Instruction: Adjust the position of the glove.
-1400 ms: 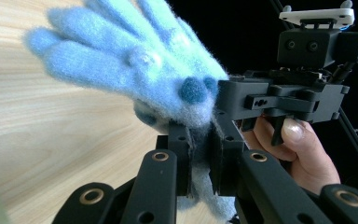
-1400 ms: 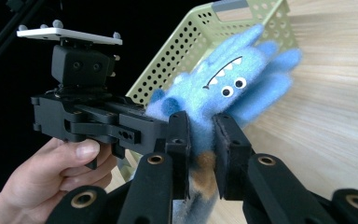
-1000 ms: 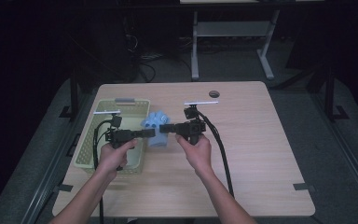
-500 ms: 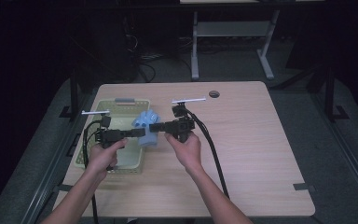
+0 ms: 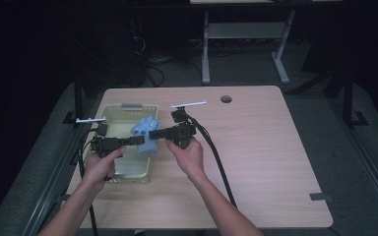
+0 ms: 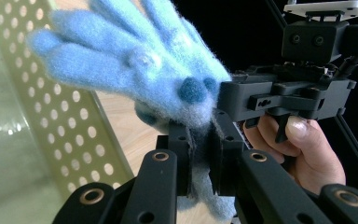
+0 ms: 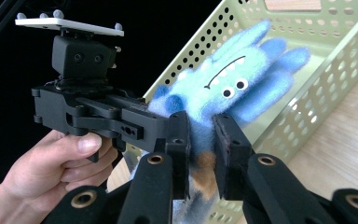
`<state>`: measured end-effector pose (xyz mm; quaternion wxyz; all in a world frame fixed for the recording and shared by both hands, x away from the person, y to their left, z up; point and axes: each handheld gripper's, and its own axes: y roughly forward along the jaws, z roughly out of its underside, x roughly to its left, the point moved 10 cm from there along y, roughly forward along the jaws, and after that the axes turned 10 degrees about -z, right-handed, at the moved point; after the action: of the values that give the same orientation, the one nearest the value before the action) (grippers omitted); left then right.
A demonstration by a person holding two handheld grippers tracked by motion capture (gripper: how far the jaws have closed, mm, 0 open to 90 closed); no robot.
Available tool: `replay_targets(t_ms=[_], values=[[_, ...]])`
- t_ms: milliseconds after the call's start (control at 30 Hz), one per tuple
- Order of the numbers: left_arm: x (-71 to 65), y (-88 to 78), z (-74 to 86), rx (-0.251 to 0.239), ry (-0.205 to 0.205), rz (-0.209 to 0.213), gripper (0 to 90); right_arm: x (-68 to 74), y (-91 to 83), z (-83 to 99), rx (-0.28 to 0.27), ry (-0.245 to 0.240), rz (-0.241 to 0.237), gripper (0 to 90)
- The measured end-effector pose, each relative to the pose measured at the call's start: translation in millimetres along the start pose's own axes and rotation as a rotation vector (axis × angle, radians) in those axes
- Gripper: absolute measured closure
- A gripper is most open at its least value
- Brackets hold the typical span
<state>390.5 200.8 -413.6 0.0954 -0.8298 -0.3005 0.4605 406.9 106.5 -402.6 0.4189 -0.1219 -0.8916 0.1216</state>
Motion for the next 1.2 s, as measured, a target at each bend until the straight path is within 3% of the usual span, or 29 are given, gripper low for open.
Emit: replay_targets(t_ms=[633, 1067, 1200], values=[[13.0, -16.7, -1.4, -0.013, -0.012, -0.013, 80.9, 4.7, 20.2, -3.3, 0.029, -0.013, -0.015, 77.3], [26.5, -32.4, -2.7, -0.022, -0.008, -0.037, 80.9, 7.7, 40.8, -6.0, 0.046, 0.003, -0.038, 77.3], [29.2, -35.7, -2.7, -0.026, -0.024, -0.041, 80.9, 7.4, 47.0, -5.9, 0.051, 0.007, -0.042, 77.3]])
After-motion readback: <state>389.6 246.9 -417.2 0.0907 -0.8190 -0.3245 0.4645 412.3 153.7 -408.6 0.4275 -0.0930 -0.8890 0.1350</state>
